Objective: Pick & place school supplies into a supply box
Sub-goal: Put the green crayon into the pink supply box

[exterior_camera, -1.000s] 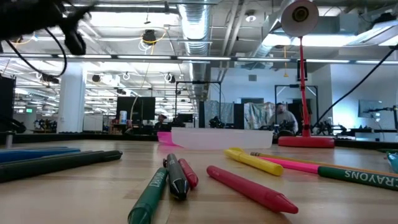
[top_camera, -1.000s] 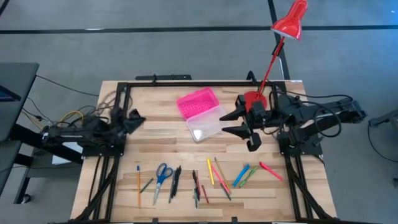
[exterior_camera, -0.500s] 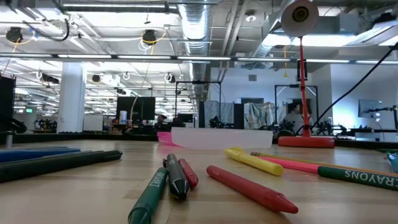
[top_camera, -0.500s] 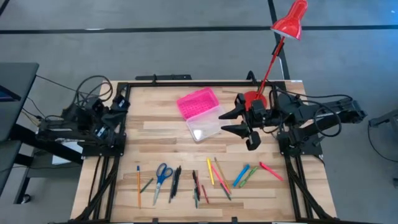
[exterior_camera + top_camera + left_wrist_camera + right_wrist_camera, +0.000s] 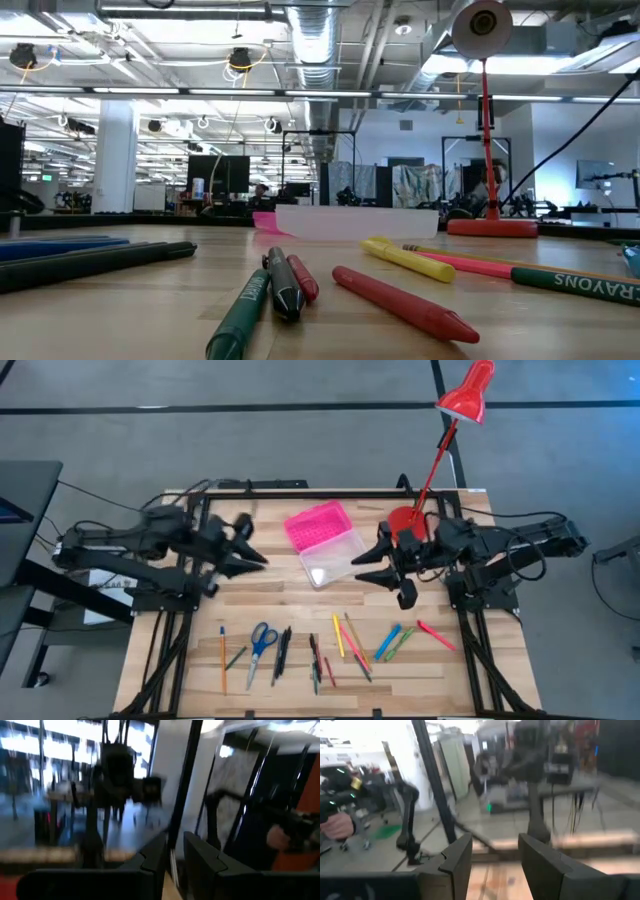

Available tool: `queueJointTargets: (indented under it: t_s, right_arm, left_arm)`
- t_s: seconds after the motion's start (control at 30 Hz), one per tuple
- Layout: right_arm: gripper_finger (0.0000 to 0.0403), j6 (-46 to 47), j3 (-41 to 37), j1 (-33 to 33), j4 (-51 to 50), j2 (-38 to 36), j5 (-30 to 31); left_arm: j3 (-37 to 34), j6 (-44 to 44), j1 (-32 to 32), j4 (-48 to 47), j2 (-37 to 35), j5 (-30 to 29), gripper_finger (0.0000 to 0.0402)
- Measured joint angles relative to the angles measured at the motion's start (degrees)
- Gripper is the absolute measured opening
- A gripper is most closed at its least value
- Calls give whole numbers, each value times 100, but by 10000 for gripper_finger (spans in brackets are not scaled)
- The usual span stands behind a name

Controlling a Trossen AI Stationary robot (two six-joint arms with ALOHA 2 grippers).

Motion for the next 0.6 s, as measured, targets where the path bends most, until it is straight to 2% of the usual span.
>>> queueJointTargets:
  t_s: [0.13,0.27,0.47,0.6]
  right_arm:
    - [153,501,0,182,-806,0,40]
    - [147,970,0,400,-1612,0,198]
    - [135,1712,0,759,-2948,11,457]
    - [128,2278,-4,1031,-3893,25,801]
  left_arm:
    - [588,-7,-449,-1366,611,-257,61]
    - [820,-199,-842,-2597,1000,-708,61]
    - [825,-1255,-1382,-4414,1383,-1464,61]
    - [824,-1964,-1797,-5151,1660,-1880,61]
